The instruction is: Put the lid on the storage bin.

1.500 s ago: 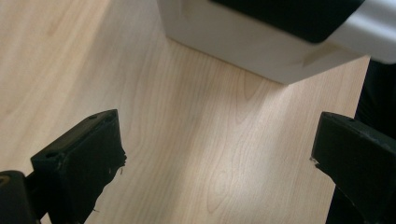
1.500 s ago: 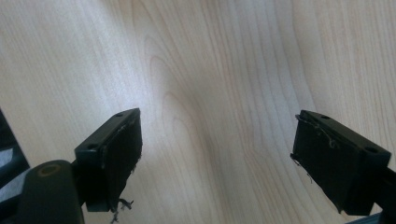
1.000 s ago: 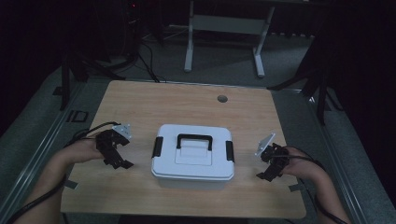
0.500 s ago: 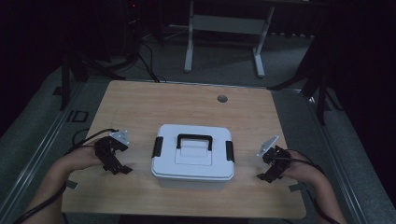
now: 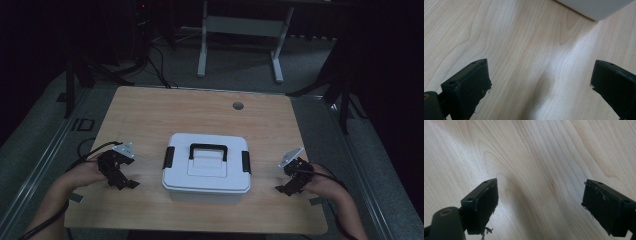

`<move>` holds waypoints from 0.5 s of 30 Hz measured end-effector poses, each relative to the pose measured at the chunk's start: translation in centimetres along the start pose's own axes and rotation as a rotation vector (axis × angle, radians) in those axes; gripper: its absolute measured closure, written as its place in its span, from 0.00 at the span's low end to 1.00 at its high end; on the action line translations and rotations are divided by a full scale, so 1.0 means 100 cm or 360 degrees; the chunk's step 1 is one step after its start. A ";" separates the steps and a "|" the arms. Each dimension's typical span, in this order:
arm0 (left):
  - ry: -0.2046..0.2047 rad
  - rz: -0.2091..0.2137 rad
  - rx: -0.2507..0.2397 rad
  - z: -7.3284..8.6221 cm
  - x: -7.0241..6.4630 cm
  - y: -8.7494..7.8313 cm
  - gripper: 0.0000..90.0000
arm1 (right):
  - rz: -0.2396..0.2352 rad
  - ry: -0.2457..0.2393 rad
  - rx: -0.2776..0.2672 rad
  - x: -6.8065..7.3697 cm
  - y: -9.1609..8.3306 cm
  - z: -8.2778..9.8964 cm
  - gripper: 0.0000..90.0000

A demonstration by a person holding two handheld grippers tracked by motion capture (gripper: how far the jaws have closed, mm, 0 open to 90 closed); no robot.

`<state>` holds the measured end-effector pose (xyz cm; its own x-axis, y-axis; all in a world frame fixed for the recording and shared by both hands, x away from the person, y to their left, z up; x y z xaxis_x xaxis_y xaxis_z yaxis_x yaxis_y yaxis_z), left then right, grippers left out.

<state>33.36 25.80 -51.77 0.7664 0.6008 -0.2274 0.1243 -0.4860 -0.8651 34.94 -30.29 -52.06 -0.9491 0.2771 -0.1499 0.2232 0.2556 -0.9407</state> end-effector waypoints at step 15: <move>-0.0064 -0.0008 -0.0052 0.014 0.008 0.005 0.02 | 0.0072 0.0047 -0.0101 0.000 0.009 0.003 0.15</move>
<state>33.14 26.92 -53.03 0.7398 0.6280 -0.2416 0.1491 -0.5031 -0.8513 35.06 -30.37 -52.96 -0.9310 0.3164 -0.1821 0.2803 0.2998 -0.9119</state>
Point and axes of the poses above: each handheld gripper's, and its own axes: y roughly forward along the jaws, z roughly out of its underside, x roughly to its left, the point moved 2 cm from there along y, roughly forward along the jaws, and after that the axes turned 13 degrees about -y, right-handed, at the moved point
